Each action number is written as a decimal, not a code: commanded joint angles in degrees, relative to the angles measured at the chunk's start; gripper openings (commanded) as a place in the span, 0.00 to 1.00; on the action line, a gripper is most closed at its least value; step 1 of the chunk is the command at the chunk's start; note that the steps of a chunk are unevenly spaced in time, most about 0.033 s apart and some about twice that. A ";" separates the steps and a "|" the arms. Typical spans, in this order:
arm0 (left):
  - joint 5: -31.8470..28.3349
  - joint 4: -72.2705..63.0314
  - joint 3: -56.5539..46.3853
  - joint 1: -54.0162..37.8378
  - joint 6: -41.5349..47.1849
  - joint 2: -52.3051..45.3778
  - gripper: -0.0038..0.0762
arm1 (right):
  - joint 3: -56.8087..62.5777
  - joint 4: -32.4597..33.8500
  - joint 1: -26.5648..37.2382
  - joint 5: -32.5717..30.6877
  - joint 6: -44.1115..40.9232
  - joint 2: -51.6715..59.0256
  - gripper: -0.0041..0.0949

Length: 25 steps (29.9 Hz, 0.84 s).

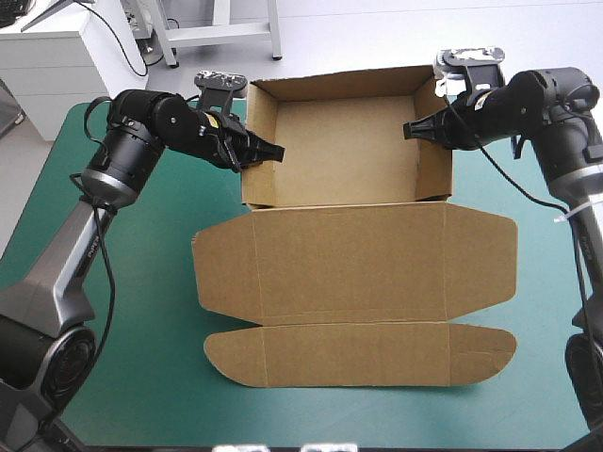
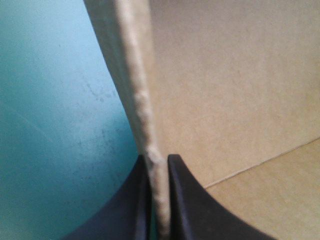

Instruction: Fold the box

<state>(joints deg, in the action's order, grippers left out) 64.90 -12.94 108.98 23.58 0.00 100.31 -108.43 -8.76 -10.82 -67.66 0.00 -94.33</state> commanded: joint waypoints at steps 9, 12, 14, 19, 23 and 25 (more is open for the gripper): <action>4.39 -3.56 2.23 0.91 -2.91 6.85 0.04 | -1.55 -5.52 -0.45 -3.70 1.42 -7.72 0.03; 6.51 -2.10 2.23 0.91 -2.91 8.98 0.04 | -1.55 -4.97 -1.19 -3.70 1.00 -9.81 0.03; 6.76 -0.88 2.23 0.91 -2.91 9.82 0.04 | -1.55 -3.39 -2.18 -3.70 1.00 -11.22 0.03; 6.65 1.22 2.23 0.91 -2.91 10.83 0.04 | -1.55 -0.04 -4.62 -3.70 0.00 -14.41 0.03; 6.79 3.44 2.23 0.79 -2.80 10.83 0.04 | -1.55 0.09 -6.36 -3.70 -1.36 -16.61 0.03; 6.90 4.44 2.23 0.79 -2.57 10.83 0.04 | -1.55 0.58 -7.41 -3.70 -2.06 -17.50 0.03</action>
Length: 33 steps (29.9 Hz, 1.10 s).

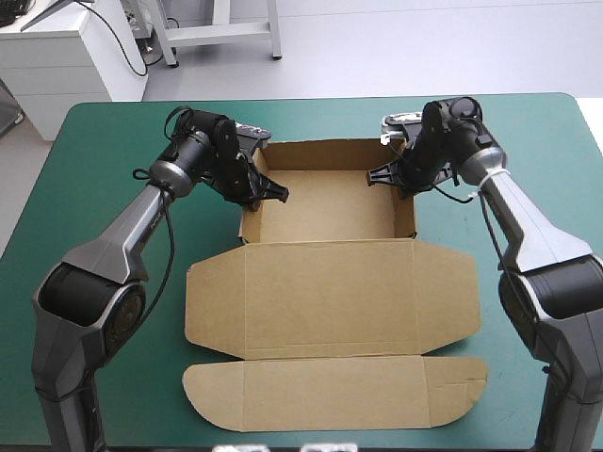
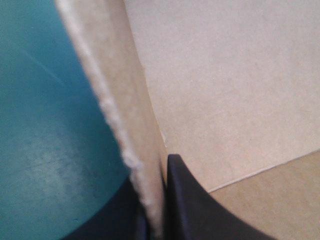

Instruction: Fold the box

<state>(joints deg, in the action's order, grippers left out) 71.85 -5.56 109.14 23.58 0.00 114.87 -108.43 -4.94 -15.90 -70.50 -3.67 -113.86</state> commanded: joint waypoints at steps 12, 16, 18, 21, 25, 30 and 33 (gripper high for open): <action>2.03 -1.44 2.07 0.66 -3.36 -2.86 0.21 | -1.55 -2.71 -3.39 -0.86 0.51 0.37 0.03; 2.03 -0.98 2.07 -0.54 -2.53 -2.86 0.49 | -1.55 -0.83 -3.39 -0.86 1.76 0.37 0.09; 2.03 -1.52 2.07 -1.50 -2.53 -2.86 0.65 | -1.55 -0.73 -3.39 -0.86 2.77 0.61 0.21; 2.03 -3.36 2.07 -2.76 -2.22 -2.86 0.76 | -1.55 -0.60 -3.27 -0.86 3.02 0.69 0.49; 2.03 -2.69 2.07 -3.24 -2.39 -3.21 0.76 | -1.55 0.07 -3.27 -0.86 3.19 0.69 0.89; 2.03 -2.99 2.07 -3.24 -2.62 -3.81 0.76 | -1.55 0.18 -3.27 -0.86 2.64 0.87 0.98; 2.03 -2.84 2.07 -3.24 -2.62 -5.04 0.76 | -1.60 0.03 -3.27 -0.86 2.64 1.90 0.98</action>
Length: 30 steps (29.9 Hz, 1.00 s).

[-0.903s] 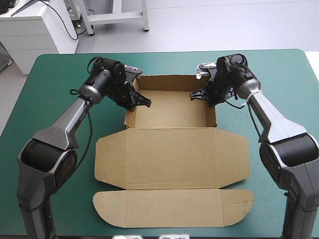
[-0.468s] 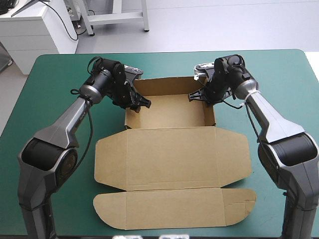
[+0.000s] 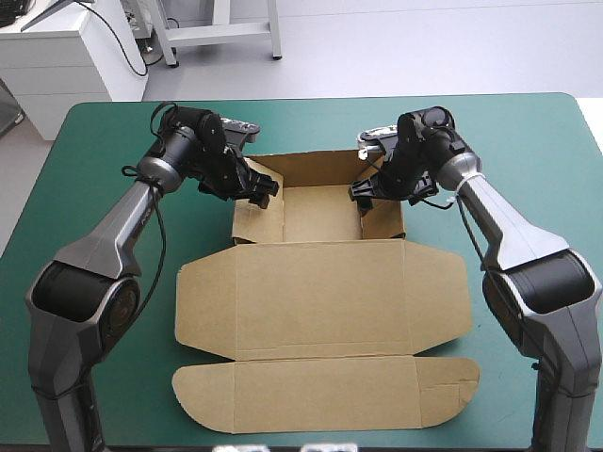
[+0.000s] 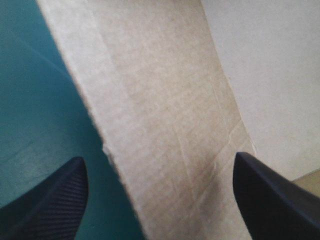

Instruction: Fold the box

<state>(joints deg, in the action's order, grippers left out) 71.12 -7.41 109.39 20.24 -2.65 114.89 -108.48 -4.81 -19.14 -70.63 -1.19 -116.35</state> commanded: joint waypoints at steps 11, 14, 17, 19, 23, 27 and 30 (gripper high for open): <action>2.76 0.56 1.81 0.10 0.72 -16.24 0.70 | -2.27 2.28 -0.02 -0.73 0.37 14.77 0.98; 2.76 0.92 1.81 0.10 0.10 -20.88 0.58 | -2.27 2.43 -0.02 -0.73 0.61 18.00 0.98; 2.76 1.31 1.81 0.10 -1.72 -25.51 0.35 | -2.27 2.66 -0.02 -0.73 0.72 20.38 0.98; 2.76 1.31 1.69 0.10 -2.68 -28.44 0.19 | -2.27 2.66 -0.02 -0.73 0.72 21.43 0.98; 2.76 1.31 0.40 0.20 -5.28 -34.38 0.04 | -2.15 2.66 -0.02 -0.73 0.72 21.74 0.98; 2.86 2.10 -7.74 0.20 -8.49 -42.37 0.04 | -2.06 2.51 -0.02 -0.73 0.72 21.23 0.98; 2.86 4.56 -18.19 0.20 -9.65 -48.89 0.04 | -2.03 2.51 -0.02 -0.73 0.72 20.43 0.98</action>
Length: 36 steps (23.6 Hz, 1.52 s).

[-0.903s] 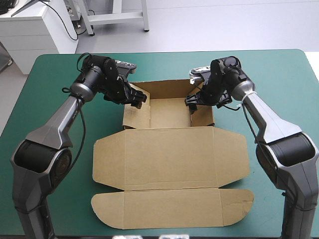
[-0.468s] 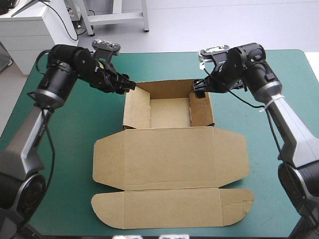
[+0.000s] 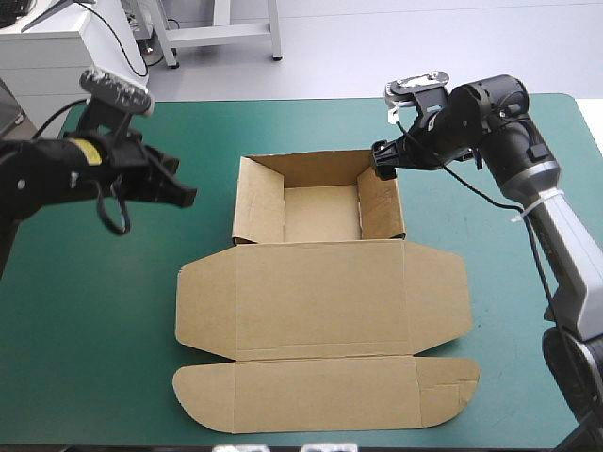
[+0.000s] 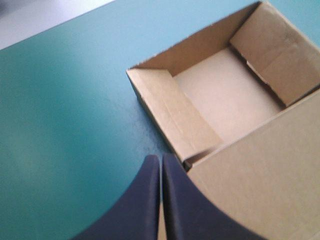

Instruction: Fold the box

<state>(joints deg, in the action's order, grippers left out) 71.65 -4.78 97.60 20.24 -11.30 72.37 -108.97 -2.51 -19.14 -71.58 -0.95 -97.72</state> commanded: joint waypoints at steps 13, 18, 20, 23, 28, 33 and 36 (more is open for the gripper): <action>2.21 11.29 -41.01 0.20 4.34 -29.89 0.04 | -1.53 0.21 -0.02 0.33 0.48 -5.55 0.97; 2.21 11.05 -46.67 0.20 8.35 -35.47 0.04 | -1.53 -0.09 -0.02 0.33 0.48 -9.86 0.97; 2.21 11.05 -48.52 0.20 9.63 -37.20 0.04 | -1.53 -0.49 -0.02 0.33 0.48 -11.85 0.95; 2.21 11.05 -49.86 0.20 9.77 -38.33 0.04 | -1.53 -0.38 -0.02 1.10 0.48 -13.76 0.87; 2.21 11.05 -52.23 0.20 9.95 -38.44 0.04 | -1.53 -0.04 -0.02 2.08 0.48 -15.03 0.35; 2.06 11.67 -53.80 0.20 9.95 -38.44 0.04 | -1.53 1.91 -0.02 1.72 0.95 -15.13 0.02; 2.06 11.68 -53.80 0.20 9.95 -38.44 0.04 | -1.75 6.13 -0.02 1.30 1.37 -14.90 0.02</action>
<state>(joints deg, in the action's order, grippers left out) 71.55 6.39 42.48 20.24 -2.04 33.72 -109.03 -1.35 -19.28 -69.49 -0.85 -115.85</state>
